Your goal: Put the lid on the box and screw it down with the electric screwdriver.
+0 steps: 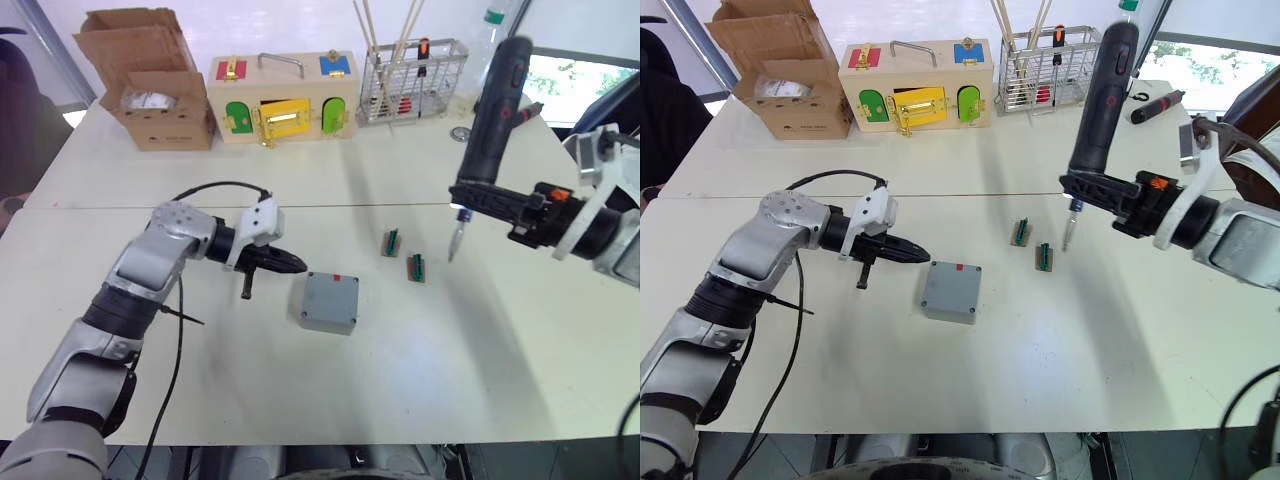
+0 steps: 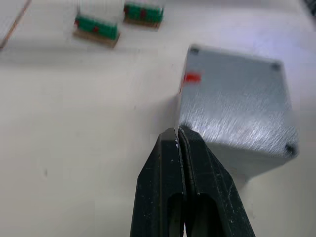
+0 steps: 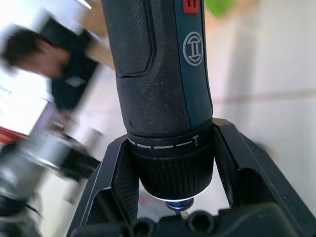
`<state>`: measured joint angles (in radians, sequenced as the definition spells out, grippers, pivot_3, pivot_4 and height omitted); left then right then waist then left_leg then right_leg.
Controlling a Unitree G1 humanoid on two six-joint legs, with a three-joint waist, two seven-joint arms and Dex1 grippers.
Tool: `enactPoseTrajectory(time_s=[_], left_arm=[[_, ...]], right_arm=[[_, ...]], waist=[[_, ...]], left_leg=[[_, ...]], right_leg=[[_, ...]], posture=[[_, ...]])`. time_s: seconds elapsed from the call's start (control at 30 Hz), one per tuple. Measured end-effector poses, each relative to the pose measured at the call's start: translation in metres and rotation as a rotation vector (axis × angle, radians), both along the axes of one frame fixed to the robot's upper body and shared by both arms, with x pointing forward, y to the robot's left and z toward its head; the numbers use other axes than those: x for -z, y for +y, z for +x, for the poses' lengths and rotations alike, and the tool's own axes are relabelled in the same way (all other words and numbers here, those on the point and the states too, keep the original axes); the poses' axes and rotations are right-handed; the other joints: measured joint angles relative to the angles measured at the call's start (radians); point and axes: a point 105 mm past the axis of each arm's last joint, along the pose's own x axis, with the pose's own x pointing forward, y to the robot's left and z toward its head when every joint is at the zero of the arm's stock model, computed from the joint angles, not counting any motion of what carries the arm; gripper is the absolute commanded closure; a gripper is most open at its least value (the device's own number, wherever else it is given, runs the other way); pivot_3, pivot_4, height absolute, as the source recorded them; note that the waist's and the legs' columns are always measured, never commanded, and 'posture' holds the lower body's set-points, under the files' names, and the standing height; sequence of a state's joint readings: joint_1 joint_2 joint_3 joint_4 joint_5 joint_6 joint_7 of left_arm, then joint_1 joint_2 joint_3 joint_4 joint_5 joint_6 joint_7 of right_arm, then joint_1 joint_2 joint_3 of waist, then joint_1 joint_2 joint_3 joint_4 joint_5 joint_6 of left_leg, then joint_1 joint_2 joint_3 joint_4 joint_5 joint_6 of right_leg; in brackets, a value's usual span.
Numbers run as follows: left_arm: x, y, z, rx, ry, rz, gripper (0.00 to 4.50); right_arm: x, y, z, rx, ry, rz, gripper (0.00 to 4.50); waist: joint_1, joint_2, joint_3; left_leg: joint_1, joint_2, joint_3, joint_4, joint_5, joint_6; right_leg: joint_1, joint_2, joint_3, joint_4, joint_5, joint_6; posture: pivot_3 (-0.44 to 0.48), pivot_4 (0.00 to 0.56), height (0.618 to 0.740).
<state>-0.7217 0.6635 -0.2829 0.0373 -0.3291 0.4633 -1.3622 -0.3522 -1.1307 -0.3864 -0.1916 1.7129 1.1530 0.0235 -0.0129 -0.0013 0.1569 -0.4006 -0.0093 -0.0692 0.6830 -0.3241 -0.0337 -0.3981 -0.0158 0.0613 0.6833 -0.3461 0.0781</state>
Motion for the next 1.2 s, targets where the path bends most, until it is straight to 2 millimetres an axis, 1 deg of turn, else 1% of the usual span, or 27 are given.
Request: enactPoseTrajectory(time_s=[0.1, 0.17, 0.2, 0.3, 0.4, 0.53, 0.6, 0.73, 0.83, 1.07, 1.13, 1.17, 1.2], left_arm=[[-0.014, -0.005, -0.011, 0.05, -0.037, -0.019, 4.5], [-0.017, -0.01, -0.017, 0.07, -0.08, -0.016, 4.5], [-0.018, -0.012, -0.019, 0.076, -0.094, -0.017, 4.5], [-0.022, -0.021, -0.027, 0.107, -0.121, -0.031, 4.5], [-0.025, -0.026, -0.033, 0.127, -0.13, -0.038, 4.5], [-0.018, -0.025, -0.035, 0.127, -0.104, -0.031, 4.5], [-0.013, -0.026, -0.035, 0.127, -0.103, -0.012, 4.5], [-0.012, -0.024, -0.032, 0.105, -0.118, 0.002, 4.5], [-0.009, -0.022, -0.031, 0.091, -0.119, 0.006, 4.5], [-0.004, -0.02, -0.03, 0.065, -0.111, 0.003, 4.5], [-0.002, -0.018, -0.028, 0.054, -0.106, 0.007, 4.5], [-0.001, -0.017, -0.026, 0.046, -0.107, 0.011, 4.5], [0.0, -0.016, -0.025, 0.039, -0.106, 0.014, 4.5]], right_arm=[[0.031, -0.03, -0.007, 0.076, 0.171, -0.162, 2.73], [0.051, -0.046, -0.012, 0.114, 0.282, -0.189, 2.73], [0.057, -0.052, -0.014, 0.13, 0.325, -0.199, 2.73], [0.068, -0.068, -0.021, 0.17, 0.429, -0.217, 2.73], [0.079, -0.075, -0.031, 0.158, 0.533, -0.219, 2.73], [0.098, -0.094, -0.035, 0.216, 0.655, -0.248, 2.73], [0.102, -0.103, -0.032, 0.249, 0.677, -0.26, 2.73], [0.106, -0.116, -0.024, 0.28, 0.653, -0.308, 2.73], [0.114, -0.12, -0.022, 0.281, 0.673, -0.309, 2.73], [0.116, -0.128, -0.016, 0.296, 0.682, -0.324, 2.73], [0.117, -0.128, -0.013, 0.294, 0.681, -0.332, 1.7], [0.116, -0.127, -0.011, 0.291, 0.671, -0.332, 1.44], [0.115, -0.127, -0.008, 0.29, 0.66, -0.335, 1.07]], waist=[[0.001, 0.0, 0.0], [0.002, 0.0, 0.0], [0.002, 0.0, 0.0], [0.001, 0.0, 0.0], [0.0, 0.0, 0.0], [0.001, 0.001, 0.0], [0.001, 0.001, 0.0], [0.002, 0.001, 0.0], [0.001, 0.001, 0.0], [0.002, 0.001, 0.0], [0.001, 0.0, 0.0], [0.001, 0.0, 0.0], [0.001, 0.0, 0.0]], left_leg=[[-0.001, 0.0, 0.0, 0.0, 0.0, 0.0], [0.0, 0.0, 0.001, 0.001, 0.0, 0.0], [0.0, 0.0, 0.001, 0.001, 0.0, 0.0], [0.0, 0.0, 0.002, 0.001, 0.0, 0.0], [0.001, 0.0, 0.002, 0.001, 0.0, 0.0], [0.002, 0.001, 0.003, 0.001, 0.0, 0.0], [0.002, 0.0, 0.004, 0.001, 0.0, 0.0], [0.002, 0.001, 0.004, 0.0, 0.0, 0.0], [0.002, 0.001, 0.004, 0.0, 0.0, 0.0], [0.003, 0.0, 0.005, 0.001, 0.0, 0.0], [0.004, 0.0, 0.005, 0.001, 0.0, 0.0], [0.005, 0.0, 0.005, 0.002, 0.0, 0.0], [0.006, 0.0, 0.006, 0.002, 0.0, 0.0]], right_leg=[[0.0, 0.0, 0.0, 0.0, 0.0, 0.0], [0.0, 0.0, 0.001, 0.0, 0.0, 0.0], [0.0, 0.0, 0.001, 0.001, 0.0, 0.0], [0.0, 0.001, 0.001, 0.001, 0.0, 0.0], [0.0, 0.001, 0.002, 0.001, 0.0, 0.0], [0.0, 0.001, 0.004, 0.001, 0.0, 0.0], [0.0, 0.001, 0.004, 0.001, 0.0, 0.0], [-0.001, 0.001, 0.004, 0.001, 0.0, 0.0], [-0.001, 0.001, 0.004, 0.002, 0.0, 0.0], [0.0, 0.001, 0.005, 0.002, 0.0, 0.0], [0.001, 0.001, 0.005, 0.002, 0.0, 0.001], [0.001, 0.001, 0.005, 0.002, 0.001, 0.001], [0.002, 0.001, 0.006, 0.002, 0.001, 0.001]], posture=[[0.0, 0.15, 0.74], [0.0, 0.15, 0.74], [0.0, 0.15, 0.74], [0.0, 0.15, 0.74], [0.0, 0.15, 0.74], [0.0, 0.15, 0.74], [0.0, 0.15, 0.74], [0.0, 0.15, 0.74], [0.0, 0.15, 0.74], [0.0, 0.15, 0.74], [0.0, 0.15, 0.74], [0.0, 0.15, 0.74], [0.0, 0.15, 0.74]])
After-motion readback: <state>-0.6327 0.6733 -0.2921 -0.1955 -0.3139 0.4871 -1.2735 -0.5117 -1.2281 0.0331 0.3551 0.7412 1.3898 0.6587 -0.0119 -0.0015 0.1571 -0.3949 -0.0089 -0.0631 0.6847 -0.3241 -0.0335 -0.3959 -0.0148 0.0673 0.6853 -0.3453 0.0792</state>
